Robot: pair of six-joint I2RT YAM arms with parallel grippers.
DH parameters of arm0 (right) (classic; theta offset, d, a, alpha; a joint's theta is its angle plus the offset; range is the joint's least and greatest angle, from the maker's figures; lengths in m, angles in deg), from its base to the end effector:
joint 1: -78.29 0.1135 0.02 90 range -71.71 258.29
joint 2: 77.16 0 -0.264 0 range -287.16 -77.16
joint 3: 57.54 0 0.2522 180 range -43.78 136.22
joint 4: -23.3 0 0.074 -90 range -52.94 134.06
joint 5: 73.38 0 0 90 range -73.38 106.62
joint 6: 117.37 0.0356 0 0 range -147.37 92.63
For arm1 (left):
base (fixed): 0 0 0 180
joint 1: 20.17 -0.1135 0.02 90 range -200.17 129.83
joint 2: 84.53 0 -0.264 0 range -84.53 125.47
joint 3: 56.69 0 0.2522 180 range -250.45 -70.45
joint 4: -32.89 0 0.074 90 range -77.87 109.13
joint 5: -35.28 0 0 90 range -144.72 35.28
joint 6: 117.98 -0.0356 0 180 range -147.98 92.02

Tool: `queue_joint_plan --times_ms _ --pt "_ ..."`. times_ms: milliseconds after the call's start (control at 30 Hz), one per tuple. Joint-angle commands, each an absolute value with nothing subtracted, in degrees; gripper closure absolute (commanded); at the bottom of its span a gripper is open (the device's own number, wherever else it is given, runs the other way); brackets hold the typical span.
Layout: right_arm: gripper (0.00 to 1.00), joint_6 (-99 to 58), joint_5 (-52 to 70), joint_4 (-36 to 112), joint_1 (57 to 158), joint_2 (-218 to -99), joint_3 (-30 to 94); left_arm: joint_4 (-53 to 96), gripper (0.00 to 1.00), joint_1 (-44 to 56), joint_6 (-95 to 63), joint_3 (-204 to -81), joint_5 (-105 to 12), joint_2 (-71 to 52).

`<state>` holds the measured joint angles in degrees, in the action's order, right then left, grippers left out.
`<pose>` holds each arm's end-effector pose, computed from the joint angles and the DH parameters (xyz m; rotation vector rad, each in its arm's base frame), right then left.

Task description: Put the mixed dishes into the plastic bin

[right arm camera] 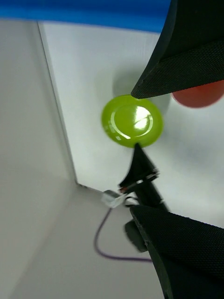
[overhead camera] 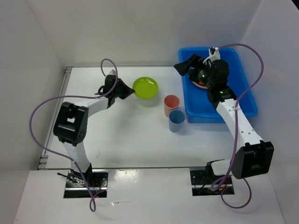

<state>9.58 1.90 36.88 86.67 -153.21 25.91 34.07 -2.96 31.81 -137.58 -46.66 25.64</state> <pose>0.3096 0.0547 0.3905 0.2324 1.7251 0.8041 0.4068 -0.1312 0.1865 -0.7126 2.0848 -0.9431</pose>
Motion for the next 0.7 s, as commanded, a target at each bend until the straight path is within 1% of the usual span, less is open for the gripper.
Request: queue_joint_plan --times_ms 0,100,233,433,533,633,667 --pt "0.01 6.73 -10.5 32.23 87.6 -152.21 29.16 35.57 1.0 -5.92 28.19 -139.35 -43.48 14.64" --pt "0.01 5.59 -16.66 32.23 88.13 -155.02 31.44 33.37 1.0 -6.99 26.08 -141.02 -39.18 10.06" --pt "0.01 4.36 -21.51 31.7 89.27 -161.69 34.87 28.72 1.0 -7.6 23.7 -143.74 -30.66 6.97" --pt "0.01 3.83 -23.11 35.39 92.34 -169.0 43.13 28.18 1.0 -7.6 22.47 -143.75 -27.04 4.51" --pt "0.01 2.42 -21.27 38.37 93.84 -171.37 44.9 27.66 1.0 -7.6 21.94 -143.75 -24.67 4.51" --pt "0.01 2.42 -21.96 38.38 93.84 -173.57 44.9 27.66 1.0 -7.6 21.42 -144.27 -23.96 3.98" --pt "0.03 2.42 -21.96 37.86 94.45 -174.45 44.9 27.66 1.0 -7.6 21.42 -144.28 -23.96 3.98"
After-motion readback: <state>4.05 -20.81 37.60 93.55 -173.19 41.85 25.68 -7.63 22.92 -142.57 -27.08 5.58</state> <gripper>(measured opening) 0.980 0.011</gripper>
